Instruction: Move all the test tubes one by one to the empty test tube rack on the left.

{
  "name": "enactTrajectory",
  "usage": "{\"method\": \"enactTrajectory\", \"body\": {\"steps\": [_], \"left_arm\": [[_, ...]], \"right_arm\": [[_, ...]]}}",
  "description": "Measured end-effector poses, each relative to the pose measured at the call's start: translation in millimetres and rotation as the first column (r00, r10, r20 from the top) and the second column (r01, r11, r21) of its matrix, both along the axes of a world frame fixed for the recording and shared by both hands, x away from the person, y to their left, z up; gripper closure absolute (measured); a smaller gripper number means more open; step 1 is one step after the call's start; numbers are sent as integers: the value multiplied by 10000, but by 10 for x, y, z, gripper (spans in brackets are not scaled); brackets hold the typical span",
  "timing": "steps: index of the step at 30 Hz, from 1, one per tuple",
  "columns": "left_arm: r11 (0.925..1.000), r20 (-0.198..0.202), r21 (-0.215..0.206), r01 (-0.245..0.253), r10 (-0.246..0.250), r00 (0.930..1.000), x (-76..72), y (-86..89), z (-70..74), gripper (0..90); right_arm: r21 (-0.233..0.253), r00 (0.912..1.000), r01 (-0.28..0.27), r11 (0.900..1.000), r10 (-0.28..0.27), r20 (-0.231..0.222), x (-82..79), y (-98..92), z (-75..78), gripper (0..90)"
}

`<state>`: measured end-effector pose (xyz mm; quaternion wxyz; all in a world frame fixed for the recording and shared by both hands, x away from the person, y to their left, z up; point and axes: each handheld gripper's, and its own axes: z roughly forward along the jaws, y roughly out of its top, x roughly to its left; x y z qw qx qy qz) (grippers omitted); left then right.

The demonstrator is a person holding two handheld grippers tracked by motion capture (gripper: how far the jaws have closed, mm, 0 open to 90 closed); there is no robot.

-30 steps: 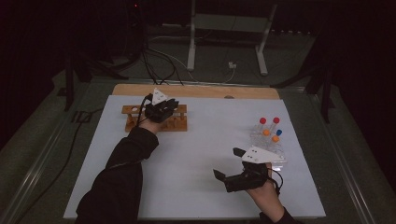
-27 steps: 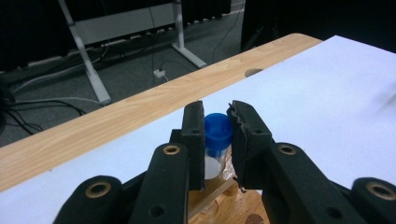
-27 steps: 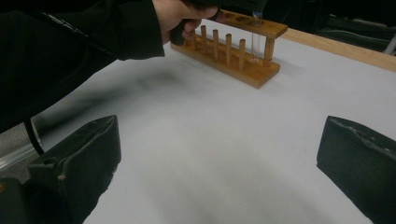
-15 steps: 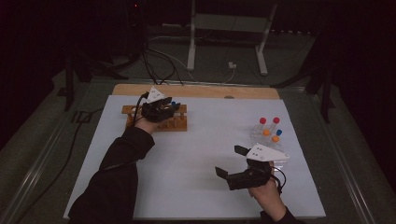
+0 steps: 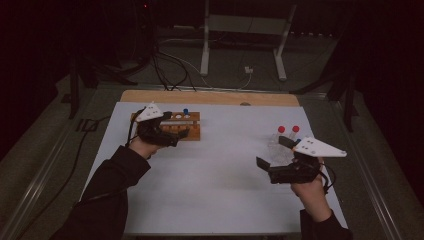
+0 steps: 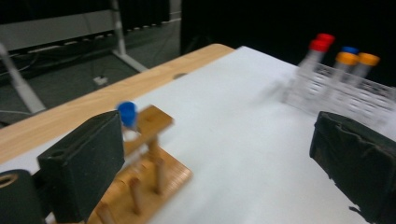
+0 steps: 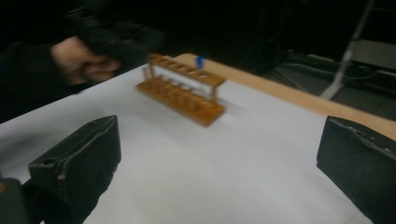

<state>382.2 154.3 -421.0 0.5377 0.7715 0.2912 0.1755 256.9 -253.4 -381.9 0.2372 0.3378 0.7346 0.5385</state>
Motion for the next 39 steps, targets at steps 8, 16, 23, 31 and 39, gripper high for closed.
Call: {"method": "enactTrajectory", "body": {"steps": [8,16,23,31,39], "left_arm": [[9961,-141,26,885,-884,9960,-445,166,-62,23],[9913,-106,-140,1305,-1307,9914,-850,279,-272,23],[9917,-98,-87,1282,-1283,9917,-1100,362,-433,23],[9918,51,-167,1269,-1268,9919,-1187,421,-450,23],[9917,-130,-153,1279,-1281,9917,-1179,439,-503,23]], "right_arm": [[-44,9952,974,9952,-974,115,167,-406,22,0],[-138,9734,2283,9735,-2285,-160,368,-851,-83,0],[-556,9419,3287,9428,-3316,-541,500,-1117,-287,90],[-1084,9213,3597,9267,-3712,-1161,552,-1239,-583,289],[-1231,9192,3346,9343,-3523,-1758,606,-1239,-783,518]]}}
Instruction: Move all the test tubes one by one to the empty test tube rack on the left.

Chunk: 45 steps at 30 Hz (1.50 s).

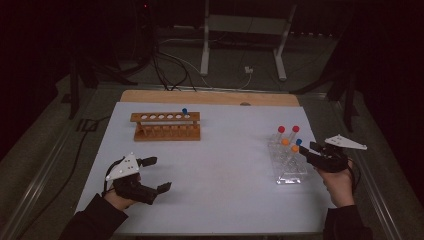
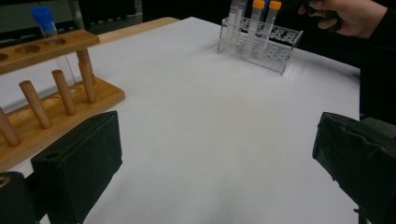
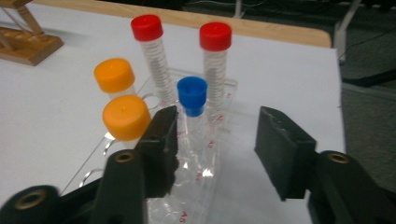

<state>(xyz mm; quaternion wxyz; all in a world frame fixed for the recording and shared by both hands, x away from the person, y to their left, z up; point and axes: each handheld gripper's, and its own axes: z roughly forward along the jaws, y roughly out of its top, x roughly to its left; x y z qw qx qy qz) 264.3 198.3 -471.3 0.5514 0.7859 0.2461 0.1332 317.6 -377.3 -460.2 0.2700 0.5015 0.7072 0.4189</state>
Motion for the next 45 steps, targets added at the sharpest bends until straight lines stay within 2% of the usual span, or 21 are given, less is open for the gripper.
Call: {"method": "enactTrajectory", "body": {"steps": [5,12,20,31,37,45], "left_arm": [[9999,-61,129,-39,40,10000,9,2,-28,24],[10000,-132,79,-45,46,9999,18,13,-44,24],[9999,-190,122,-64,66,9998,33,1,-72,24],[9999,-189,105,-46,48,9998,28,10,-65,24],[9999,-219,100,-18,20,9998,30,11,-65,23],[9999,-234,133,-7,10,9997,31,4,-66,24]], "right_arm": [[-209,9991,-348,9992,343,-253,29,55,-52,616],[-512,9983,-383,9980,360,-468,95,117,-96,685],[-358,9983,-336,9988,318,-496,143,136,-104,763],[-884,9983,-401,9953,363,-449,149,197,-90,776],[-856,9984,-480,9952,452,-340,131,181,-21,777],[-760,9987,-514,9958,511,-57,77,146,148,777]]}}
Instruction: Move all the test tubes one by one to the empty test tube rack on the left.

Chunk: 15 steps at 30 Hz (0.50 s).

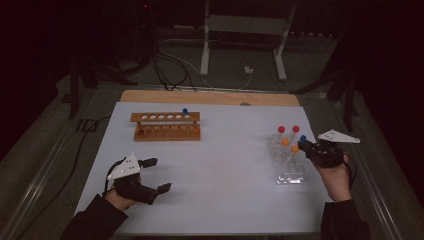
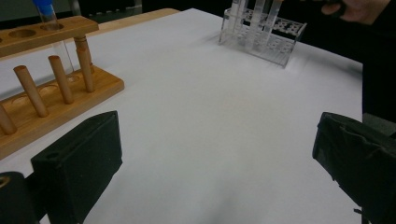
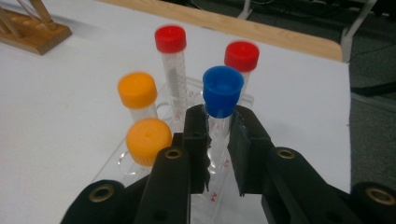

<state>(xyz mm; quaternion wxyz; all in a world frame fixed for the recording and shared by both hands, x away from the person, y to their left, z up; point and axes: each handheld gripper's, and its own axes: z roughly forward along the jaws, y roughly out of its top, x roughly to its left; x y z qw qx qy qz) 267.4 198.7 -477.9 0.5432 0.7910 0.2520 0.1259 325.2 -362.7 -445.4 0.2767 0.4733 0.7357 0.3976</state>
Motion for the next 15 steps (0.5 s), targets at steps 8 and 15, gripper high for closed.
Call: {"method": "enactTrajectory", "body": {"steps": [8,15], "left_arm": [[10000,-26,10,13,-13,10000,1,-2,1,24],[10000,-29,58,13,-13,10000,3,-4,-2,24]], "right_arm": [[36,9994,-56,10000,55,328,-37,-11,197,777],[-132,9978,-92,9999,101,650,-51,13,404,777]]}}
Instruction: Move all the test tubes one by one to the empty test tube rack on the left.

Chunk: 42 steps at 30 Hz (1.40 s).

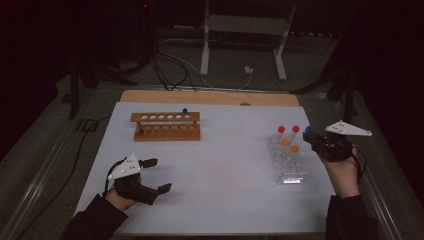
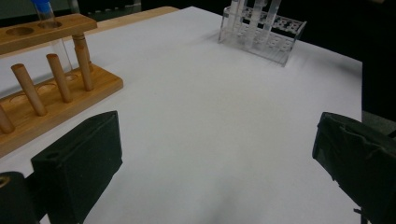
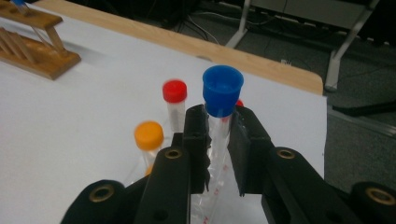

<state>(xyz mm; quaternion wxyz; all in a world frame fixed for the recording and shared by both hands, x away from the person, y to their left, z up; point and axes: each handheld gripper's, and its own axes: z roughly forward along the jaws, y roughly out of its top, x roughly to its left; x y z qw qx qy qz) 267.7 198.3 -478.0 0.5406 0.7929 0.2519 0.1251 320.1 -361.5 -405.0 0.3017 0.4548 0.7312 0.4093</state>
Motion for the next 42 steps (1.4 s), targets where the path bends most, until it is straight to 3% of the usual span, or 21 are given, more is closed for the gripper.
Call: {"method": "enactTrajectory", "body": {"steps": [15,23,34,42], "left_arm": [[10000,-36,-39,-5,5,10000,1,1,8,24],[10000,-74,-53,51,-52,10000,2,-7,9,24],[9996,-97,4,272,-272,9996,-8,-45,28,24],[9981,-357,-16,620,-620,9974,34,-115,56,24]], "right_arm": [[-138,9967,-691,9975,696,422,-112,245,342,777],[37,9882,-1470,9891,1467,446,-201,441,424,777],[25,9617,-2741,9617,2741,-14,-275,883,231,777],[130,9328,-3581,9336,3583,-381,-308,1188,56,777]]}}
